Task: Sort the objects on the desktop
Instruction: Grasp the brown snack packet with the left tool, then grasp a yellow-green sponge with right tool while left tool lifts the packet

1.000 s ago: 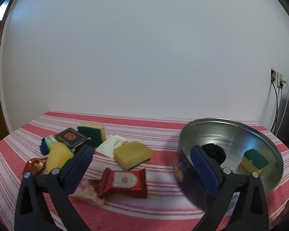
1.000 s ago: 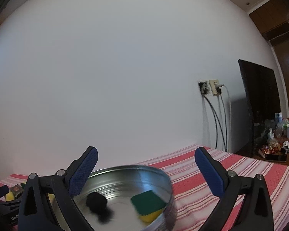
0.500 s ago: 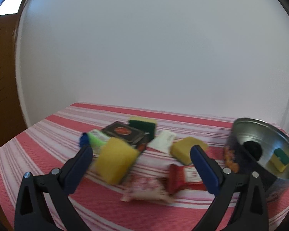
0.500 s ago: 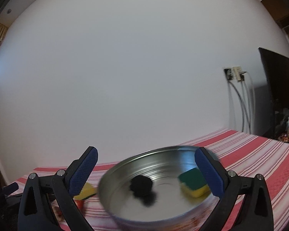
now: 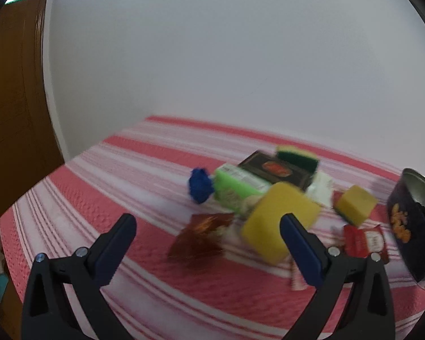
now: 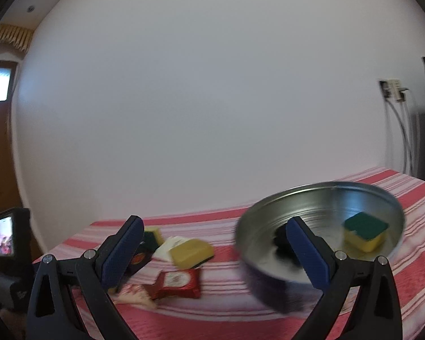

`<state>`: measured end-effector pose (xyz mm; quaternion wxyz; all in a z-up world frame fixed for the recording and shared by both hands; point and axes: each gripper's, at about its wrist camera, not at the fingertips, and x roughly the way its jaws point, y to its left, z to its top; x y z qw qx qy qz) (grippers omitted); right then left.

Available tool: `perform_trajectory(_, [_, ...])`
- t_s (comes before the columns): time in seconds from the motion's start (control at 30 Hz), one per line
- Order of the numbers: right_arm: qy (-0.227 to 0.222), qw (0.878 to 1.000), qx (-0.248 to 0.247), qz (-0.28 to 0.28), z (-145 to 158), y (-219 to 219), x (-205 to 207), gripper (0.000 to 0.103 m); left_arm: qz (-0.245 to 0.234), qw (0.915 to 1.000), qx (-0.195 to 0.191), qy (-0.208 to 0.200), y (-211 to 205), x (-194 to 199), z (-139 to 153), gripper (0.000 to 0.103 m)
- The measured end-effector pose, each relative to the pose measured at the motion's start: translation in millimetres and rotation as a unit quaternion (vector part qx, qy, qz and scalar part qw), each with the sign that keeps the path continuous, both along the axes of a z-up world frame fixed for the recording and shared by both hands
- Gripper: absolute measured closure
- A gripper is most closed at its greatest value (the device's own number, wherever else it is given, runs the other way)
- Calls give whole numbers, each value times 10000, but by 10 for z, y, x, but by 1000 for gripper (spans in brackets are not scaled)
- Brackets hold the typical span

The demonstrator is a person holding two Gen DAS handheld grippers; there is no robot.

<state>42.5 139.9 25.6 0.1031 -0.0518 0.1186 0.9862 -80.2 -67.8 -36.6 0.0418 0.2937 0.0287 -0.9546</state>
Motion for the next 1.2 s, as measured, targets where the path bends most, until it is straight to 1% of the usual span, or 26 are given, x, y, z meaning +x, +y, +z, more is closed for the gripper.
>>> perform_trajectory(0.13, [-130, 9995, -52, 266, -33, -166, -87, 1, -60, 9987, 396, -326, -240, -93, -100, 1])
perform_trajectory(0.17, [-197, 9992, -76, 349, -47, -214, -123, 1, -64, 9984, 417, -370, -261, -126, -120, 1])
perform_trajectory(0.23, [-322, 9982, -108, 499, -71, -293, -188, 1, -115, 9981, 344, -501, -291, -193, -153, 1])
perform_trajectory(0.3, [-433, 9971, -141, 606, -93, -322, -240, 1, -24, 9976, 206, -655, -308, -278, -183, 1])
perform_trajectory(0.37, [-537, 9959, -147, 707, -110, -364, -273, 1, 14, 9971, 186, -742, -325, -336, -206, 1])
perform_trajectory(0.43, [-612, 9954, -119, 732, -107, -392, -294, 1, -46, 9962, 170, -858, -324, -415, -239, 2])
perform_trajectory(0.47, [-638, 9951, -121, 744, -109, -393, -308, 1, -104, 9951, 146, -970, -308, -456, -267, 5])
perform_trajectory(0.5, [-651, 9949, -139, 757, -105, -388, -306, 1, -213, 9928, 150, -1173, -281, -515, -322, 7])
perform_trajectory(0.57, [-672, 9946, -174, 767, -119, -375, -327, 1, -312, 9887, 167, -1455, -262, -576, -402, 22])
perform_trajectory(0.6, [-679, 9945, -189, 771, -119, -371, -324, 1, -356, 9862, 174, -1608, -248, -610, -448, 22])
perform_trajectory(0.67, [-692, 9943, -223, 778, -119, -359, -322, 1, -369, 9861, 75, -1620, -211, -612, -449, 21])
perform_trajectory(0.73, [-702, 9942, -240, 775, -128, -345, -336, 1, -370, 9862, 122, -1608, -216, -605, -448, 23])
perform_trajectory(0.8, [-706, 9942, -244, 779, -114, -347, -323, 1, -255, 9872, 125, -1571, -168, -588, -423, 31])
perform_trajectory(0.87, [-711, 9941, -230, 791, -107, -352, -317, 1, -173, 9883, 141, -1508, -168, -572, -390, 54])
perform_trajectory(0.97, [-784, 9933, -202, 826, -109, -364, -336, 1, -204, 9883, 114, -1507, -118, -577, -381, 54])
perform_trajectory(1.03, [-855, 9927, -198, 826, -124, -363, -367, 1, -221, 9884, 175, -1492, -110, -575, -374, 55])
perform_trajectory(1.07, [-878, 9926, -194, 821, -129, -362, -375, 1, -239, 9885, 257, -1469, -119, -573, -369, 55])
perform_trajectory(1.13, [-914, 9921, -176, 845, -140, -369, -394, 1, -306, 9883, 542, -1390, -156, -569, -354, 55])
perform_trajectory(1.2, [-975, 9902, -170, 980, -152, -393, -432, 1, -360, 9881, 812, -1252, -215, -543, -330, 55])
